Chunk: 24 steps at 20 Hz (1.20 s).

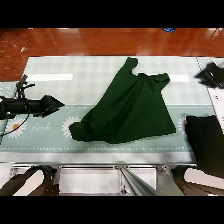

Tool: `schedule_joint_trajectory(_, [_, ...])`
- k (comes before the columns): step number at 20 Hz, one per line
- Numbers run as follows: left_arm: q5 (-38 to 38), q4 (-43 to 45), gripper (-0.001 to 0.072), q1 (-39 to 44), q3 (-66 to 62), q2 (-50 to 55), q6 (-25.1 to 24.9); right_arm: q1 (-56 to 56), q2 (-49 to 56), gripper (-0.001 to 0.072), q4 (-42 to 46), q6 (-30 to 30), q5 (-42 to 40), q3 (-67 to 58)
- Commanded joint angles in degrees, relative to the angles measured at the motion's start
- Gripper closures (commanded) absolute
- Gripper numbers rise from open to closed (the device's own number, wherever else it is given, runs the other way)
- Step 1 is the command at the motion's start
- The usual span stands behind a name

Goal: Fold the shirts.

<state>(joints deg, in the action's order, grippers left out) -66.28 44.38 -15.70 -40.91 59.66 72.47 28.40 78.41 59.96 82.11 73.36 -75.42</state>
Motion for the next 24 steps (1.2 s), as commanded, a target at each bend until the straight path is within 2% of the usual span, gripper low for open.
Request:
schedule_joint_trajectory(1, [-1.5,-0.8,0.0201,-0.2,-1.3,7.6,-4.1,5.1,-11.4,0.0305,4.1,-1.6,-3.1,17.2])
schedule_joint_trajectory(2, [-1.4,-2.6,0.0201,2.8,-1.3,11.1,-6.8,5.1,-13.6,0.0305,2.6,-2.6,-4.0,21.8])
schedule_joint_trajectory(4, [1.0,-5.1,0.0201,8.2,-1.3,16.7,-9.0,5.0,-16.9,0.0305,-0.3,-4.3,-4.2,28.6])
schedule_joint_trajectory(8, [1.6,-5.6,0.0201,15.5,-2.5,24.0,-9.0,5.0,-22.4,0.0305,0.8,-5.0,-2.2,34.4])
schedule_joint_trajectory(12, [-0.7,-5.4,0.0217,18.9,-4.1,27.1,-9.0,5.1,-24.2,0.0305,3.1,-4.7,-0.7,34.6])
schedule_joint_trajectory(13, [-0.6,-5.4,0.0413,18.9,-4.3,27.3,-9.0,5.1,-24.2,0.0305,4.3,-4.2,-0.2,34.6])
schedule_joint_trajectory(14, [-0.7,-5.4,0.0697,18.8,-4.7,27.3,-9.1,5.1,-24.2,0.0305,6.3,-3.4,0.5,34.6])
schedule_joint_trajectory(17, [-1.5,-5.4,0.0689,18.4,-6.6,27.3,-9.5,5.0,-24.2,0.0305,12.4,0.6,2.7,36.9])
schedule_joint_trajectory(24, [-1.9,-5.4,0.0688,18.4,-8.8,27.3,-9.5,4.9,-22.9,0.0305,1.9,-3.0,-0.3,46.3])
